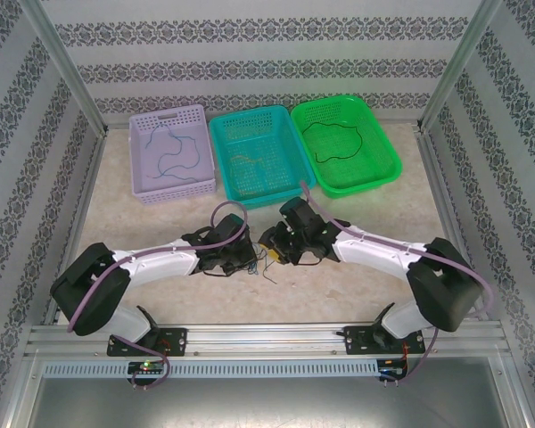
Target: Untangle the cables
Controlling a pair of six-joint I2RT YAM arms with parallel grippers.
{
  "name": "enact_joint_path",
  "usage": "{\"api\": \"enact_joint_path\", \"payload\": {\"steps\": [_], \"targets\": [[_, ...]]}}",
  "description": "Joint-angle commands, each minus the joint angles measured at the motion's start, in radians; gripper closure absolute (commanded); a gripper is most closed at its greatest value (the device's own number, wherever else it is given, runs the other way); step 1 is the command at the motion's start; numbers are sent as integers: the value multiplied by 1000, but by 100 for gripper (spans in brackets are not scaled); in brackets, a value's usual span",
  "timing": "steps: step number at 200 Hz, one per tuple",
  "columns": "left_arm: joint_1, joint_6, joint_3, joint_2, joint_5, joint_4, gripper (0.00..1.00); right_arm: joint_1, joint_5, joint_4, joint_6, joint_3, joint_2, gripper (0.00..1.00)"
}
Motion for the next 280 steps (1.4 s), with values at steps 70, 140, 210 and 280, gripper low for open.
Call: {"api": "enact_joint_path", "payload": {"steps": [70, 140, 210, 280], "targets": [[-22, -29, 11, -61, -20, 22, 100, -29, 49, 72, 263, -213, -126, 60], [-40, 7, -3, -91, 13, 102, 100, -72, 82, 166, 460, -214, -160, 50], [-59, 57, 43, -72, 21, 94, 100, -68, 55, 166, 507, -157, -109, 53], [-68, 66, 67, -65, 18, 99, 100, -72, 50, 191, 486, -164, -58, 96]]}}
